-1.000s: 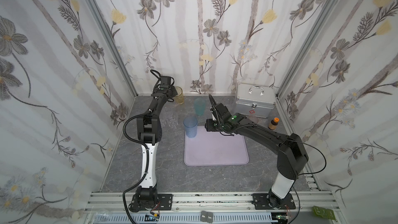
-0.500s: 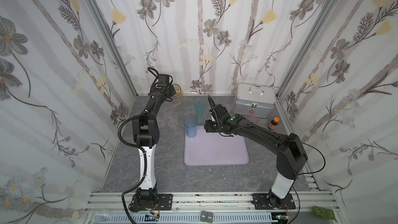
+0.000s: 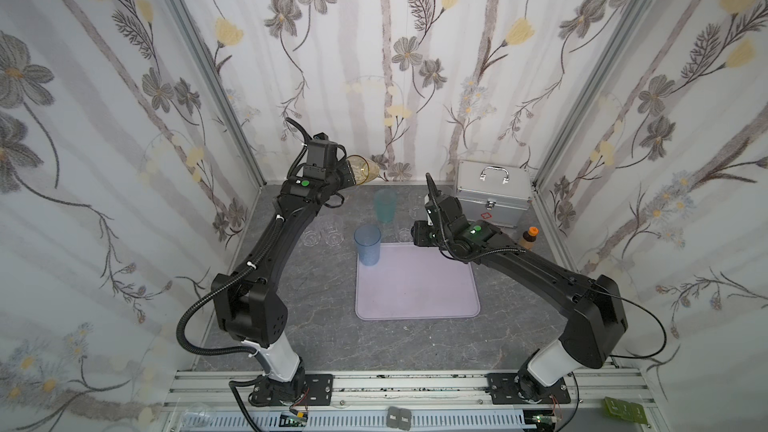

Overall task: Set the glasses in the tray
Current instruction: 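Carry the yellow glass over the tray with the left gripper while the right moves aside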

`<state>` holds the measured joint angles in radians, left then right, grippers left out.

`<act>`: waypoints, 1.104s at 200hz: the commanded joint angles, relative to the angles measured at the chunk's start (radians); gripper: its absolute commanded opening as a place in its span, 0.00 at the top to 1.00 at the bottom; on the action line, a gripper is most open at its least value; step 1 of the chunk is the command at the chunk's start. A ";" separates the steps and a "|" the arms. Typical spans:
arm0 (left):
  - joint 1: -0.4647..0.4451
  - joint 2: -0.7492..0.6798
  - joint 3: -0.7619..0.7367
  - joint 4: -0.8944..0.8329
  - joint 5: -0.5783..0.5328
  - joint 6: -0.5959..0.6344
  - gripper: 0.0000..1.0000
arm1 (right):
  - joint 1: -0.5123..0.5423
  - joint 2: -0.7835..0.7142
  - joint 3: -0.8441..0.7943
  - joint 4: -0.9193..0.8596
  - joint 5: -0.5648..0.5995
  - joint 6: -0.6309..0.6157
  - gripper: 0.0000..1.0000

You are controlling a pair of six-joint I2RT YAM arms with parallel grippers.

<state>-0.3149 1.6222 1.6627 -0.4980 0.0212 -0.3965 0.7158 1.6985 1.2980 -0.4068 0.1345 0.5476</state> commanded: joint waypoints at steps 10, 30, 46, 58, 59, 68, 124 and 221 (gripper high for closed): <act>-0.078 -0.132 -0.146 0.010 0.050 -0.015 1.00 | -0.023 -0.095 -0.080 0.113 0.074 -0.039 0.44; -0.140 -0.215 -0.227 -0.007 0.051 -0.035 1.00 | -0.050 -0.148 -0.132 0.133 0.068 -0.026 0.44; -0.201 -0.257 -0.276 -0.030 0.043 -0.049 1.00 | -0.052 -0.167 -0.166 0.151 0.050 -0.013 0.44; -0.250 -0.276 -0.312 -0.053 0.032 -0.060 1.00 | -0.051 -0.179 -0.199 0.175 0.022 0.001 0.44; -0.252 -0.277 -0.315 -0.055 0.032 -0.060 1.00 | -0.051 -0.180 -0.201 0.178 0.020 0.002 0.44; -0.286 -0.286 -0.340 -0.074 0.016 -0.066 1.00 | -0.051 -0.191 -0.228 0.195 0.002 0.011 0.44; -0.331 -0.325 -0.521 -0.204 -0.055 -0.058 1.00 | -0.004 -0.192 -0.362 0.233 -0.032 0.023 0.44; -0.330 -0.241 -0.526 -0.322 -0.152 0.017 1.00 | 0.132 0.034 -0.351 0.375 -0.148 0.096 0.45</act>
<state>-0.6460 1.3705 1.1175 -0.7921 -0.0811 -0.3988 0.8135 1.6905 0.9173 -0.1184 0.0231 0.6140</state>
